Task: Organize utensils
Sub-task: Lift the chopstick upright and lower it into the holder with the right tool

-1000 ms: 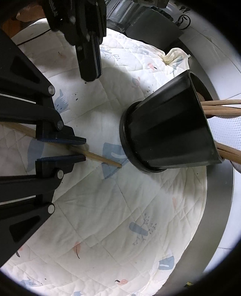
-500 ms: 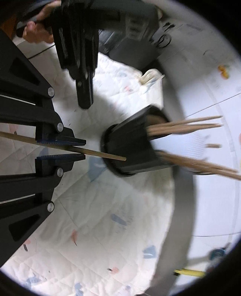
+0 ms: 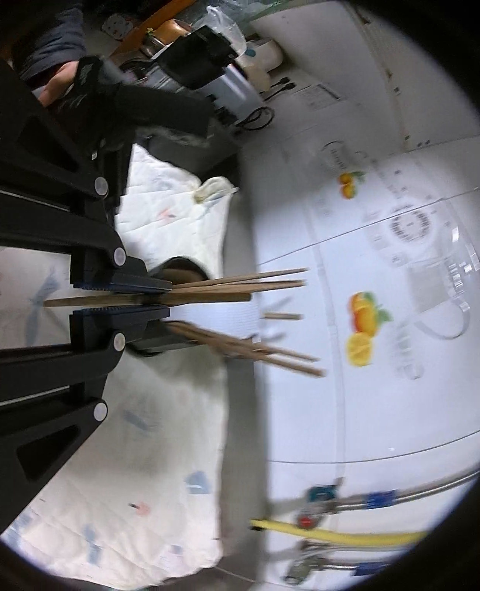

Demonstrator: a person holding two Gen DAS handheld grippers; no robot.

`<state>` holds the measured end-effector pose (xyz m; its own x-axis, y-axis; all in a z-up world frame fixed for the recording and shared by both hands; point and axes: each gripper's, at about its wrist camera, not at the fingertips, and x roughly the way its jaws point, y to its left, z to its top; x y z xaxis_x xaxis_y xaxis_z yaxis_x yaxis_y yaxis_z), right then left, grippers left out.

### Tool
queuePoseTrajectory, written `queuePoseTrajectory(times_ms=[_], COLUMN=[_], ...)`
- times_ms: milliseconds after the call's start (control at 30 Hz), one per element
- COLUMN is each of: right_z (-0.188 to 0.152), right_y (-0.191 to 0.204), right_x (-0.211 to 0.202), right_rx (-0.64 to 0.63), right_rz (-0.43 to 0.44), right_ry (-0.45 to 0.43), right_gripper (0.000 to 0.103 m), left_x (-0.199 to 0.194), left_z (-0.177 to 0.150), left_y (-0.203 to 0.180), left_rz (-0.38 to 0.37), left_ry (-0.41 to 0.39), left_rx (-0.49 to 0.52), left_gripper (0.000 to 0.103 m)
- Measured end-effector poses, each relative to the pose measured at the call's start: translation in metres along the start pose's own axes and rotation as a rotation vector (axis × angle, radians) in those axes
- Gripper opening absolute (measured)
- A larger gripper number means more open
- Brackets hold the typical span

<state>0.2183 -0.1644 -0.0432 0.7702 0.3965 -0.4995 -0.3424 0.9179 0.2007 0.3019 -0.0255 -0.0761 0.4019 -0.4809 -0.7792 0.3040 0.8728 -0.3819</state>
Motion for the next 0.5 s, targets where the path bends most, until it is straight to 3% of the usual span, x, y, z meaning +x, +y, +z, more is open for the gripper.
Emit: queuePoseTrajectory(times_ms=[500], right_z=[0.093], right_y=[0.027], right_x=[-0.006], right_rx=[-0.137], right_rz=[0.003], right_ry=[-0.135], right_gripper=[0.009], left_x=[-0.028], left_z=[0.024], left_y=[0.017], left_rz=[0.030], left_ry=[-0.065], left_rx=[-0.033], left_gripper=[0.008])
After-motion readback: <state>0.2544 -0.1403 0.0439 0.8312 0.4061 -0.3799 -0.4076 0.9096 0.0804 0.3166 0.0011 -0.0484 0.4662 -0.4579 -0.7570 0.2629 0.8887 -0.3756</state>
